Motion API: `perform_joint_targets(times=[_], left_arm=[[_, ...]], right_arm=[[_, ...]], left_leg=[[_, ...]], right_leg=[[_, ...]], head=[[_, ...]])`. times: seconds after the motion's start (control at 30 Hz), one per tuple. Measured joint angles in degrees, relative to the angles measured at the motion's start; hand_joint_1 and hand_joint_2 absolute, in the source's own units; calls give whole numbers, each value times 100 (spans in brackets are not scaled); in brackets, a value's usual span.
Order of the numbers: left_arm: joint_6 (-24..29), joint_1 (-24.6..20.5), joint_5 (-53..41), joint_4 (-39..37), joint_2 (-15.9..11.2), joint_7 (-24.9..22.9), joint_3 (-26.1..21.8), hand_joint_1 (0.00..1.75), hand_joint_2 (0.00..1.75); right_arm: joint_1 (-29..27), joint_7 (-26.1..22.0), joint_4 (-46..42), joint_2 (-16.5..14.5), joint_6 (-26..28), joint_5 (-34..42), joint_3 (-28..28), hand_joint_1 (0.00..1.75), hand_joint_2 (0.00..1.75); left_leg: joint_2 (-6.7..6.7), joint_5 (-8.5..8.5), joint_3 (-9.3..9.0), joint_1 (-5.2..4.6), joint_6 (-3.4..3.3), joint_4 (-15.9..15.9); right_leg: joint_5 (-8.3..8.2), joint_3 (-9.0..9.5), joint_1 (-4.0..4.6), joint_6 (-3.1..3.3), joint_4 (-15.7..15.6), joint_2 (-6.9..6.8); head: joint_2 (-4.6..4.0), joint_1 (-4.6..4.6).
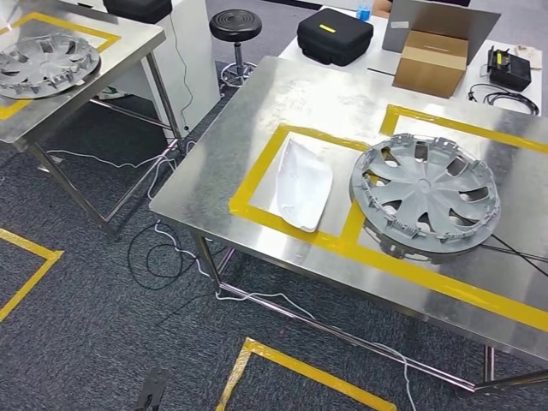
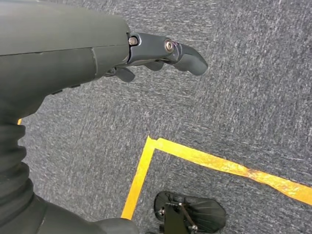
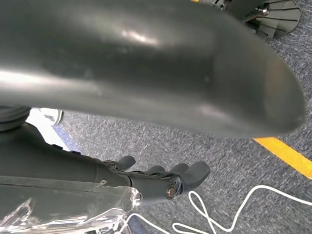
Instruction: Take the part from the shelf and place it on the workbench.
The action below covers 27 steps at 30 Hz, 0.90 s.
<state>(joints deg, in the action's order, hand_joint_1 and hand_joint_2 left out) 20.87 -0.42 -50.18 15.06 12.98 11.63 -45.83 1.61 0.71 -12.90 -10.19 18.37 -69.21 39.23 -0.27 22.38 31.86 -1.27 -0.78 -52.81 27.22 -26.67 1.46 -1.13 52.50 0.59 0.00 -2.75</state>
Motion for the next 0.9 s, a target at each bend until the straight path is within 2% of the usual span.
perform_joint_targets(times=[0.53, 0.9], left_arm=[[1, -53, -87, -43, -14, 37, 0, 0, 175], [-4, -59, -86, -54, -25, 54, -1, 0, 175]], right_arm=[[3, 30, 0, 0, 17, -36, 0, 0, 0], [2, -71, 0, 0, -40, -97, 0, 0, 0]], left_leg=[[0, -248, -549, 3, -5, 796], [0, -254, -580, 3, -6, 829]], right_leg=[[-300, 586, 0, -13, -894, 0], [-309, 620, 0, -11, -933, 0]], head=[[0, 0], [0, -1]])
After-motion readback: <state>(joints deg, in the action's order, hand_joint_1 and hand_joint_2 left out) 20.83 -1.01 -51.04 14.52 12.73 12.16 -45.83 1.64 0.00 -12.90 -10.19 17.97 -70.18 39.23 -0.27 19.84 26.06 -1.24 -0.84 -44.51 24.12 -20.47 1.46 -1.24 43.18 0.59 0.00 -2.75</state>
